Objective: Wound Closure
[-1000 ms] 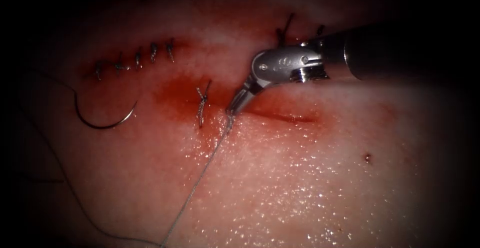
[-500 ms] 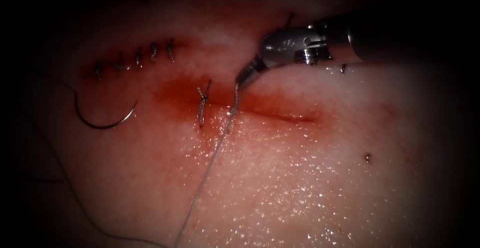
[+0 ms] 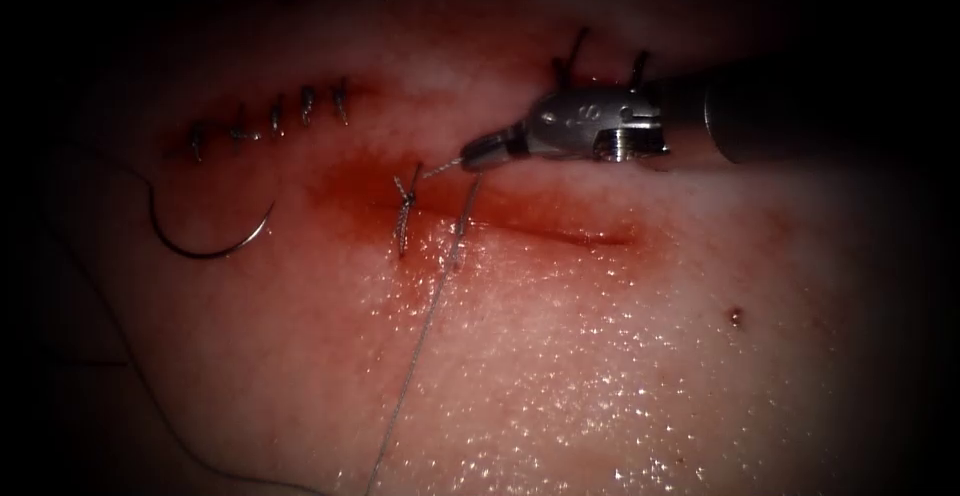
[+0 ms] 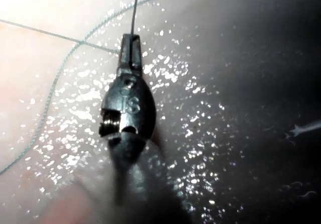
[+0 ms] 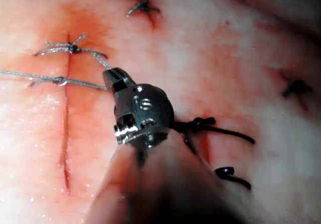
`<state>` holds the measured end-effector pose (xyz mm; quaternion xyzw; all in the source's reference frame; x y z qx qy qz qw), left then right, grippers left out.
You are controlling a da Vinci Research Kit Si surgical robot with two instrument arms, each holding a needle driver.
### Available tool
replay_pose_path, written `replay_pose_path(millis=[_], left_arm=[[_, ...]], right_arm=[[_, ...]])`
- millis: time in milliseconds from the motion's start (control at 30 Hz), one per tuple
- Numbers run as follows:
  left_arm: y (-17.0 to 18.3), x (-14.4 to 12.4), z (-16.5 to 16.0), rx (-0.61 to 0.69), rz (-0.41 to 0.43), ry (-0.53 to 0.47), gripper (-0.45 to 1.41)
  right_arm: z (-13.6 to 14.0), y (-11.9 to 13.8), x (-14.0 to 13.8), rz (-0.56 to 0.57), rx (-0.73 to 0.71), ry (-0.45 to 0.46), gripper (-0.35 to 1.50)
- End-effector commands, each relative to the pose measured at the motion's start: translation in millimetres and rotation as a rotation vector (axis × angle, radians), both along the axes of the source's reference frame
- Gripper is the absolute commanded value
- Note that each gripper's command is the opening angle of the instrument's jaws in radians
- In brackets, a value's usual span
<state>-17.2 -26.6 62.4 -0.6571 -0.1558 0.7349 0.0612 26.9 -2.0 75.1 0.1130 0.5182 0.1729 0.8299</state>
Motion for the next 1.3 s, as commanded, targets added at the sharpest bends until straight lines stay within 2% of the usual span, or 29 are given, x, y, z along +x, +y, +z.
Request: replay_pose_path(millis=[33, 233, 333, 500, 567, 633, 667, 700, 800, 900, 1000, 1100, 1233, 1300], left_arm=[[-1.3, -0.7, 0.4, 0.001, 0.004, -0.003, -0.45], [-1.1, -1.1, 0.8, 0.011, 0.009, -0.006, -0.45], [-0.9, -1.1, 1.1, 0.011, 0.011, -0.008, -0.45], [0.7, -1.6, 0.3, 0.032, 0.003, -0.007, -0.45], [1.7, -1.8, -0.5, 0.008, -0.005, -0.007, -0.45], [3.4, -2.1, -1.7, -0.026, -0.013, -0.009, -0.45], [5.2, -2.3, -3.1, -0.062, -0.024, -0.010, -0.45], [5.2, -2.3, -3.1, -0.062, -0.024, -0.010, -0.45], [8.1, -2.6, -5.4, -0.120, -0.037, -0.020, -0.45], [11.1, -2.8, -7.7, -0.194, -0.049, -0.025, -0.45], [14.6, -3.3, -9.6, -0.271, -0.062, -0.043, -0.45], [17.9, -3.8, -10.8, -0.333, -0.087, -0.052, -0.45], [21.7, -5.0, -11.3, -0.390, -0.110, -0.059, -0.45], [22.9, -5.8, -11.4, -0.397, -0.109, -0.087, -0.45]], right_arm=[[1.3, 0.1, 0.2, 0.026, -0.001, -0.020, -0.35], [2.0, 1.5, -1.7, 0.088, -0.058, -0.081, -0.35], [1.8, 1.5, -2.2, 0.110, -0.065, -0.068, -0.35], [0.9, 0.6, -1.9, 0.128, -0.045, 0.012, -0.35], [0.2, 0.5, -1.7, 0.126, -0.039, 0.092, -0.35], [-0.5, 0.4, -1.5, 0.119, -0.030, 0.132, -0.35], [-1.6, 0.6, -1.5, 0.130, -0.028, 0.155, 0.17], [-1.6, 0.6, -1.5, 0.130, -0.028, 0.155, 0.17], [-3.3, 1.0, -1.8, 0.168, -0.010, 0.190, 0.74], [-5.0, 1.5, -2.5, 0.210, -0.005, 0.216, 1.08], [-6.5, 1.7, -3.4, 0.256, -0.001, 0.219, 1.20], [-7.8, 1.3, -4.4, 0.292, 0.007, 0.227, 1.21], [-8.3, -1.5, -3.8, 0.300, -0.021, 0.218, 1.30], [-8.3, -3.2, -3.1, 0.278, -0.024, 0.235, 1.20]])
